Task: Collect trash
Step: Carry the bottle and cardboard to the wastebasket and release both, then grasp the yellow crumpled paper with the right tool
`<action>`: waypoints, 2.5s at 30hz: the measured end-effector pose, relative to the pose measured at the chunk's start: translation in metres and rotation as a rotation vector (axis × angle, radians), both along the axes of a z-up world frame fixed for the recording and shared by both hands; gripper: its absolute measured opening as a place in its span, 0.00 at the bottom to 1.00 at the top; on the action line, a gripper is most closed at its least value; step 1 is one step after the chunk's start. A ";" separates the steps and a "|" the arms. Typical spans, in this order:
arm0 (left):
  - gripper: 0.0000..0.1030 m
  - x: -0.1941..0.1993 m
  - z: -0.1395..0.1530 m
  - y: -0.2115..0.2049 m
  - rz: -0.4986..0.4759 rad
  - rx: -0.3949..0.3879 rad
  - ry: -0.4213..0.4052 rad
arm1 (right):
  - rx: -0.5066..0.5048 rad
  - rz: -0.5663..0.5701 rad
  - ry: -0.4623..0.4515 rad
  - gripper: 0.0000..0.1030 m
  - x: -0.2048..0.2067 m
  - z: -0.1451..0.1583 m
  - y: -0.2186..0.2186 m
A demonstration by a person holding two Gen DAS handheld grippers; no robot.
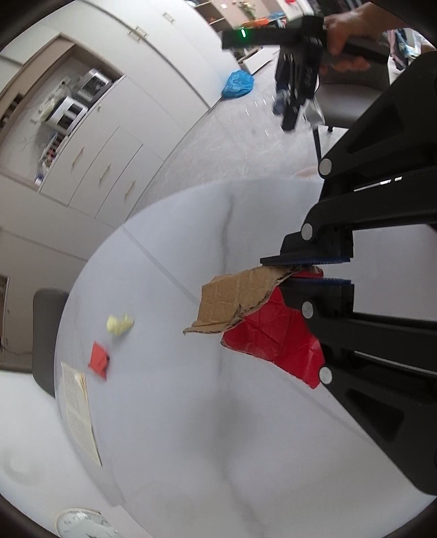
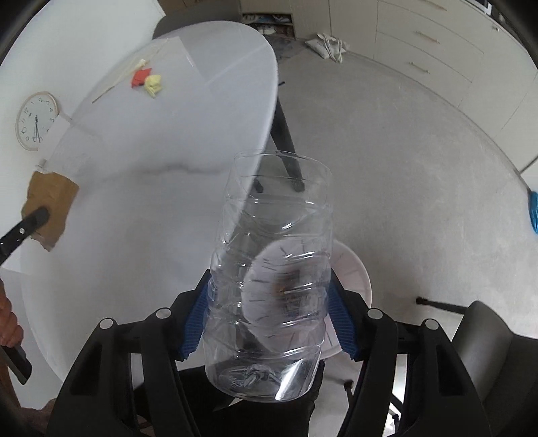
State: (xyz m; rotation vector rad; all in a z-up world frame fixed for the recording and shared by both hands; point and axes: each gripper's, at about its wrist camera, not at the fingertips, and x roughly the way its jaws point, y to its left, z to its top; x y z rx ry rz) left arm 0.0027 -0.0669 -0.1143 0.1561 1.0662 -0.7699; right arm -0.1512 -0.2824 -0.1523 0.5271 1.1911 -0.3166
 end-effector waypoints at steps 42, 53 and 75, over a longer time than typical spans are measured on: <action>0.62 -0.171 -0.152 -0.212 -0.290 0.320 0.114 | -0.037 -0.013 0.063 0.91 -0.096 -0.044 -0.131; 0.80 -0.184 -0.163 -0.223 -0.292 0.346 0.120 | -0.022 -0.031 0.081 0.91 -0.107 -0.052 -0.141; 0.93 -0.050 0.027 -0.060 0.380 0.204 -0.122 | -0.053 0.276 -0.218 0.96 0.074 0.036 -0.041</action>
